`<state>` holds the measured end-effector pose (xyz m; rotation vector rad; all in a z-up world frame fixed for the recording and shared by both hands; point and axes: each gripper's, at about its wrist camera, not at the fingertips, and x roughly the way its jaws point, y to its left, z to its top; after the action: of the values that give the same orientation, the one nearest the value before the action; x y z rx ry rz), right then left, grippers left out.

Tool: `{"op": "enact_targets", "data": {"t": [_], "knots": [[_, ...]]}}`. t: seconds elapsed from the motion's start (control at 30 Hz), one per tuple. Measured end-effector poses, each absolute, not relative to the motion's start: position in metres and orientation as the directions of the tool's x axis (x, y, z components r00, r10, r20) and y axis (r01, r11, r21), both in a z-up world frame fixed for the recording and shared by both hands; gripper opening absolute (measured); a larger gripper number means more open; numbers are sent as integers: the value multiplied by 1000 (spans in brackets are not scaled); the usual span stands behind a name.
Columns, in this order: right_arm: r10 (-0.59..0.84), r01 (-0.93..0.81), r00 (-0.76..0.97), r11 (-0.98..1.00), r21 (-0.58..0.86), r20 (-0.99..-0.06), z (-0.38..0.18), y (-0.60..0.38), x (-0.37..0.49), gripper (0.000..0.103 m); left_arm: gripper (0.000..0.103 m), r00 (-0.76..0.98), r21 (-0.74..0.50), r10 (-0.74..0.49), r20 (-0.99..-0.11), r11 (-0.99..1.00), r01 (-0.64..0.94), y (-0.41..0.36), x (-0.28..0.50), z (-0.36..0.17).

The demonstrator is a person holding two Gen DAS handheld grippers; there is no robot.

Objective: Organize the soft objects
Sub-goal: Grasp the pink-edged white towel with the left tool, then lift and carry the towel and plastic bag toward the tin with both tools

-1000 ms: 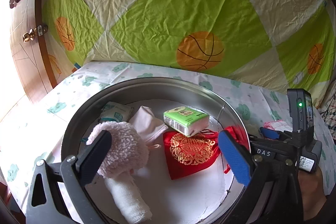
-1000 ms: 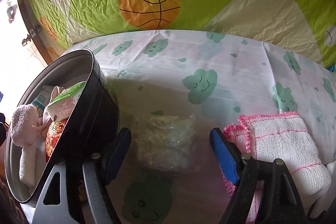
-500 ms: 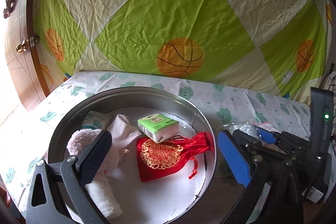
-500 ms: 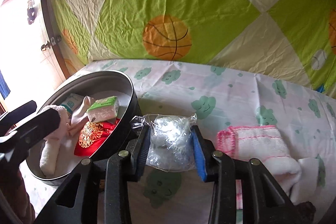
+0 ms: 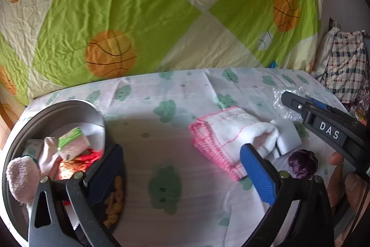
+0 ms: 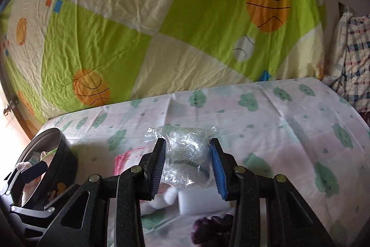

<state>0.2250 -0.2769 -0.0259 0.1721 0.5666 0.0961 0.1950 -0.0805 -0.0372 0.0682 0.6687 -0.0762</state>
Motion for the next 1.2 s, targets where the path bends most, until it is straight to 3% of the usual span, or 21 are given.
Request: {"op": "enact_targets", "data": {"t": [0.47,0.7,0.9,0.97,1.03,1.2], "knots": [[83,55,836,971,233,-543,-30,-309,227,41,102,640,-67,-217,-737,966,251,-136,252,-77],[87,39,831,976,215,-550,-33,-300,228,41,102,626,18,-156,-764,965,263,-149,259,-90],[97,17,833,980,201,-544,-33,-293,227,41,72,588,-3,-197,-785,949,314,-152,262,-96],[99,8,835,981,192,-541,-33,-289,226,41,56,594,4,-203,-778,944,329,-152,259,-95],[101,-3,838,984,181,-536,-33,-286,225,41,30,604,8,-215,-768,939,345,-153,255,-94],[98,-8,838,986,169,-537,-36,-282,225,41,16,606,-10,-239,-759,934,356,-149,251,-91]]}}
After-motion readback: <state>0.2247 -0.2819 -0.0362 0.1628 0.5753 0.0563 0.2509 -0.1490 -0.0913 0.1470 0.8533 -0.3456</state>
